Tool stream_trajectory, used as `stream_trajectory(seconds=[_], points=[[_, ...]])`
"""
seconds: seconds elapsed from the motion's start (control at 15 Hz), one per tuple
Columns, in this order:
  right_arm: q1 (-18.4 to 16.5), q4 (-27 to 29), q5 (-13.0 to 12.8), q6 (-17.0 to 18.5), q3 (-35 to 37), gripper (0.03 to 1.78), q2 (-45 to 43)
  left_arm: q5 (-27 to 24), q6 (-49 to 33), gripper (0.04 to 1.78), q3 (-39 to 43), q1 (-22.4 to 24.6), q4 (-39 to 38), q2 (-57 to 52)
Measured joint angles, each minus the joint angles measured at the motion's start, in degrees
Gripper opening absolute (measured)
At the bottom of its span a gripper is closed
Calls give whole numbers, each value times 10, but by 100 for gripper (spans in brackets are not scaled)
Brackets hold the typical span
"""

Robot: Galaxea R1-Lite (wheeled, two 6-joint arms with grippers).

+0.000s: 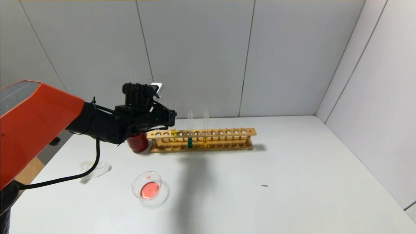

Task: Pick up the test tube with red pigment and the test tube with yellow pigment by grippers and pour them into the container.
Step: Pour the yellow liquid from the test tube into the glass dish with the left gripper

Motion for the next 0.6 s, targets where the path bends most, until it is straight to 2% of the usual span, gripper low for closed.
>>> stream_trajectory(seconds=[0.4, 0.6], points=[[0, 0, 0, 0, 0, 175, 0, 0, 39, 32, -10, 1, 8, -82], [0, 0, 0, 0, 0, 175, 0, -1, 77, 32, -5, 12, 46, -129]])
